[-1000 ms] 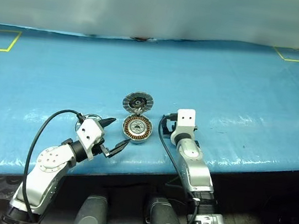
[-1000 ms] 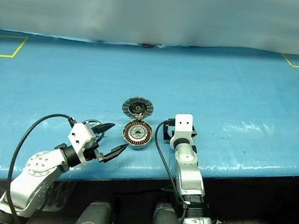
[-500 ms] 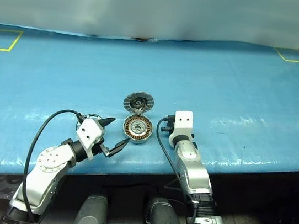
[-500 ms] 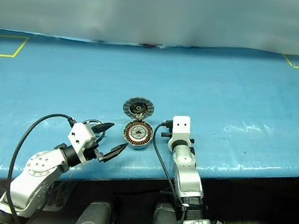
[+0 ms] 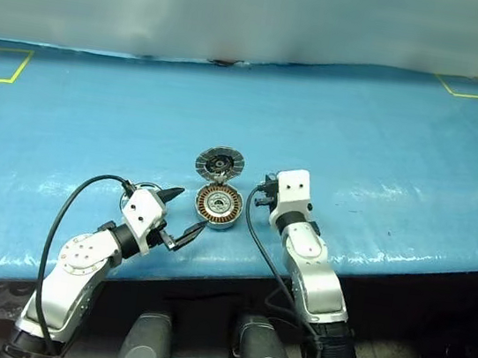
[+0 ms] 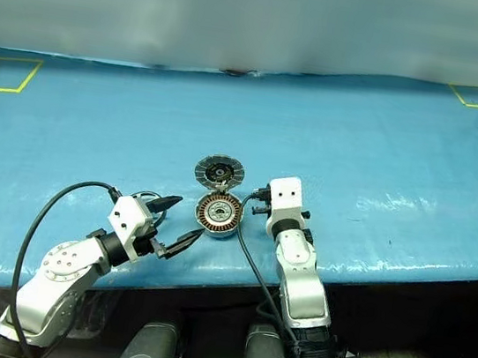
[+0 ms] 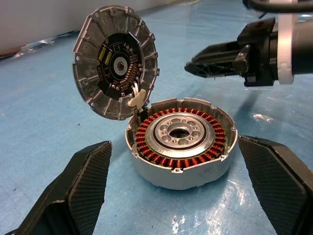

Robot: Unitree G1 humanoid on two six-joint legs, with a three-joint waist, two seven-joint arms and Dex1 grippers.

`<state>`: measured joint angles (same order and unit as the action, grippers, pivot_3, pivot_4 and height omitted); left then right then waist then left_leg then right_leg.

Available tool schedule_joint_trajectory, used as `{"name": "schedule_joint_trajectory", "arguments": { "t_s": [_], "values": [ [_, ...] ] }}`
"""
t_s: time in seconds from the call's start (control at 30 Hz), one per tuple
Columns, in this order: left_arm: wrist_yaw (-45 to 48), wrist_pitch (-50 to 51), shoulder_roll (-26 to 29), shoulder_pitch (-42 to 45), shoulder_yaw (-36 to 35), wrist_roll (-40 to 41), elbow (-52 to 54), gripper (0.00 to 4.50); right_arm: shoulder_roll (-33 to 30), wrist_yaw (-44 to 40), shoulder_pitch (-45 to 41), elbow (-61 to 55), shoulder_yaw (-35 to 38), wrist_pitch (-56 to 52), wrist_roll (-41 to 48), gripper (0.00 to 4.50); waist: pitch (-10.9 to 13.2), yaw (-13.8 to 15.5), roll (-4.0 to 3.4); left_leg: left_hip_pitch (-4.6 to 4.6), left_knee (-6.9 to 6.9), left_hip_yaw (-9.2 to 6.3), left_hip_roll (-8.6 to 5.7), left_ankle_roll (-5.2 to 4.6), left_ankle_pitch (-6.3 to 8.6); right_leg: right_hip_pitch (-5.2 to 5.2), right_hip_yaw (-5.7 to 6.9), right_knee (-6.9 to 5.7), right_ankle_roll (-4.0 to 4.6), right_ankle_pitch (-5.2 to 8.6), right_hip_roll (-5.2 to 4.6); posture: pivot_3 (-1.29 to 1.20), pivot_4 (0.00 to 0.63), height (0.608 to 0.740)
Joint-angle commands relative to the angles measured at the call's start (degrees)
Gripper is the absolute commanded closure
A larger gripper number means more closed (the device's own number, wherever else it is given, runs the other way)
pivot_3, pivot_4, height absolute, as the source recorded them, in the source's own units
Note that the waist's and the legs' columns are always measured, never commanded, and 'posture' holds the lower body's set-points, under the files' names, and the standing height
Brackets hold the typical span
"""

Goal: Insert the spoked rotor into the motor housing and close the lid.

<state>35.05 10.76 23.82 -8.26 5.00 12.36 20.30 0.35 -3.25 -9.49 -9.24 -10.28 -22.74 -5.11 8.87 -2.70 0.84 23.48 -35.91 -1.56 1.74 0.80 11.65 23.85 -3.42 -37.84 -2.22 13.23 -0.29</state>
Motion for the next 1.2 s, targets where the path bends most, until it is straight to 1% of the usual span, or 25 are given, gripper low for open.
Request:
{"name": "schedule_joint_trajectory", "arguments": {
  "t_s": [0.03,0.13,0.33,0.53,0.77,1.2],
  "values": [
    [0.02,-0.56,0.10,0.11,-0.59,0.45,0.49,0.00,0.99,-2.61,-0.41,-5.15,-2.18,-0.97,1.95,3.84,0.00,0.00,0.00,0.00,0.00,0.00,0.01,0.00,0.00,0.00,0.00,0.01,0.00,0.00,0.01,0.00,0.150,0.740],
    [-0.12,-0.62,0.02,0.10,-0.69,0.45,0.47,0.00,1.98,-4.50,-0.81,-5.88,-3.80,-0.24,3.33,3.84,0.00,-0.01,0.00,0.01,0.00,0.00,0.01,0.00,0.00,0.01,0.00,0.01,0.00,0.00,0.00,0.00,0.150,0.740],
    [-0.36,-0.67,0.05,-0.27,-0.95,0.41,0.74,0.00,3.56,-5.72,-1.10,-3.04,-6.44,0.56,4.36,3.84,0.00,0.11,0.00,0.01,0.00,0.01,0.00,0.00,0.00,0.00,0.00,0.02,0.00,0.00,-0.02,0.00,0.150,0.740],
    [-0.69,-0.67,0.19,-1.00,-1.35,0.43,1.27,0.00,2.22,-6.35,-0.42,-3.89,-7.83,-3.51,3.92,3.84,0.00,0.12,0.00,0.02,0.00,0.00,0.00,0.00,0.00,0.01,0.00,0.02,0.00,0.00,-0.02,0.00,0.150,0.740],
    [-0.70,-0.71,0.44,-1.63,-1.90,0.59,1.54,0.00,0.65,-9.18,1.02,-6.96,-8.35,-9.15,5.77,3.84,0.00,0.19,0.00,0.02,0.00,0.00,0.00,0.00,0.00,0.02,0.00,0.02,0.01,0.00,-0.03,0.00,0.150,0.740],
    [-0.19,-0.30,0.68,-1.92,-2.35,0.97,1.64,0.00,0.93,-9.56,2.51,-7.25,-11.12,-9.74,6.09,3.84,0.00,0.21,0.01,0.03,0.01,0.00,0.01,0.00,0.00,0.04,0.01,0.03,0.01,0.01,-0.03,0.00,0.150,0.740]
  ]
}}
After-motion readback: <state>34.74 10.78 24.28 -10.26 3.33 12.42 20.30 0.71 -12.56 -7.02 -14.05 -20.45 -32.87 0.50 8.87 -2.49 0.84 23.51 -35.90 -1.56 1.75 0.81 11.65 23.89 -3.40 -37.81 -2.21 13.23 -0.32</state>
